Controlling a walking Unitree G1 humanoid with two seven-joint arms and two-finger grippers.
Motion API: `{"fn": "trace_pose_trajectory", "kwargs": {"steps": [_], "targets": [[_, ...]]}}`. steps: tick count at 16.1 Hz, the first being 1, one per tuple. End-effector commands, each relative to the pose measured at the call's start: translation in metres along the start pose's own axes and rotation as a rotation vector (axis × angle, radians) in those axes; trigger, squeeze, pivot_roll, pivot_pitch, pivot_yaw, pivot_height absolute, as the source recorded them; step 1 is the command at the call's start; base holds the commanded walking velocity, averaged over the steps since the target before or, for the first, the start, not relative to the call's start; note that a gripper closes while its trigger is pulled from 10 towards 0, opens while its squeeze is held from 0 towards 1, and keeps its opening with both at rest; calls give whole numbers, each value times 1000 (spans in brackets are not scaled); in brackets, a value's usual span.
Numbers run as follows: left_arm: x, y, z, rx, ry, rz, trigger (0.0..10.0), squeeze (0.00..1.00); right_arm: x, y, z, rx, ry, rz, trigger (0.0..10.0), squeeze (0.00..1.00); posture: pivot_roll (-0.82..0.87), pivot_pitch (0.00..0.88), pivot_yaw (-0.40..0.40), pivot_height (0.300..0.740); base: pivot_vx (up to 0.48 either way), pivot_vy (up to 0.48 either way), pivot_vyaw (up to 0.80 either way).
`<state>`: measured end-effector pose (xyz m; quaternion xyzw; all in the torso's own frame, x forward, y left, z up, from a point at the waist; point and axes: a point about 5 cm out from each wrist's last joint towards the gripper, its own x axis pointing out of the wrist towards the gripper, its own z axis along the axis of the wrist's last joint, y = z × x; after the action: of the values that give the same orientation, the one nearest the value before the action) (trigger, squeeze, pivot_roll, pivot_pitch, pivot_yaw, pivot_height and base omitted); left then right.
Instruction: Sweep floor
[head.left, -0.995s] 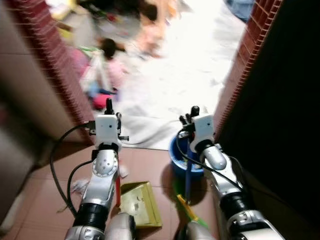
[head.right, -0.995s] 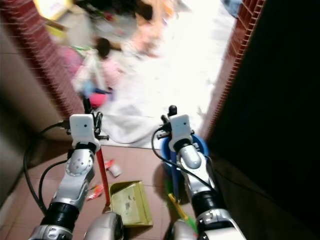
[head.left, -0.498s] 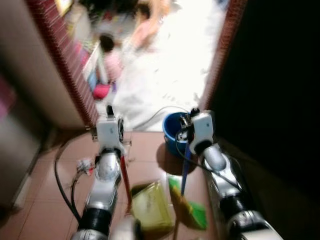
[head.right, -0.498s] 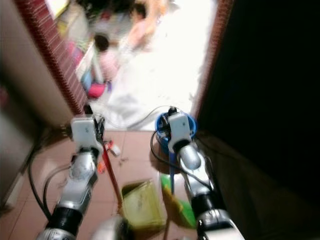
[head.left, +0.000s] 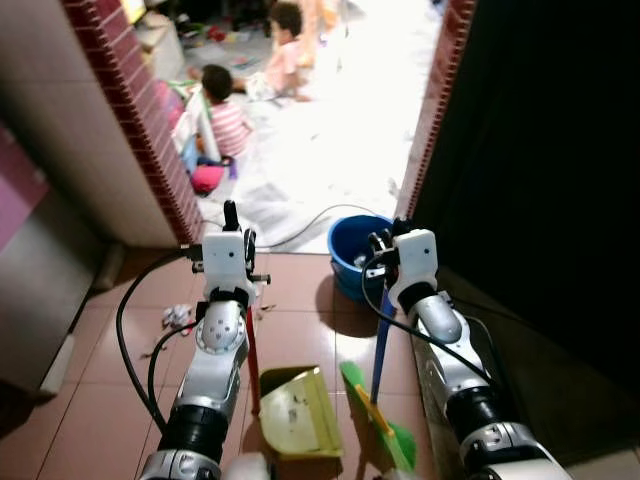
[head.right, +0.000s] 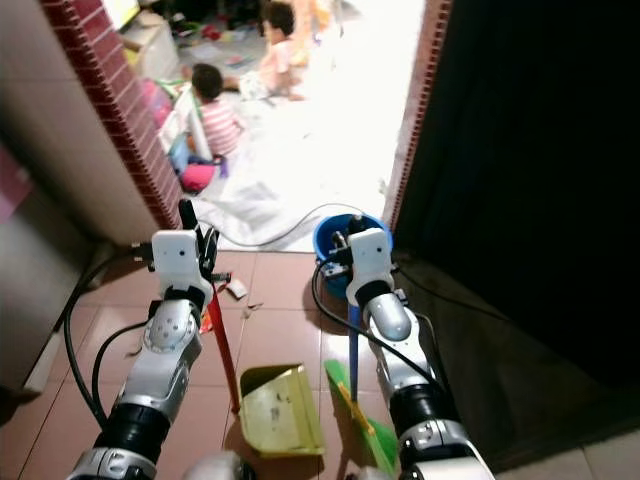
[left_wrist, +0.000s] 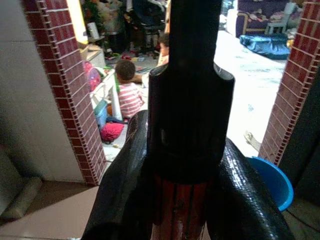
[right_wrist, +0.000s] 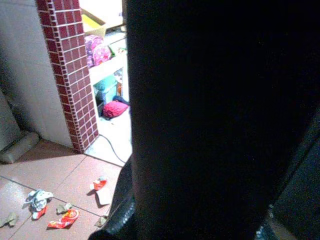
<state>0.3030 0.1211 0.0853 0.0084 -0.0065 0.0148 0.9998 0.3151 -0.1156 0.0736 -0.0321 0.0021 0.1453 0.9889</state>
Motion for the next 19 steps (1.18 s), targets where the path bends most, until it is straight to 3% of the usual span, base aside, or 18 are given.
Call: {"fn": "trace_pose_trajectory", "kwargs": {"steps": [1,19], "targets": [[6,5,12,5,-50,9,10000,0,2,6,-1,24,10,14,10000,0,-25,0,26,740,0,480,0],[5,10,4,9,-15,13,10000,0,5,0,5,8,-24,-46,10000,0,-19,0,27,740,0,480,0]]}}
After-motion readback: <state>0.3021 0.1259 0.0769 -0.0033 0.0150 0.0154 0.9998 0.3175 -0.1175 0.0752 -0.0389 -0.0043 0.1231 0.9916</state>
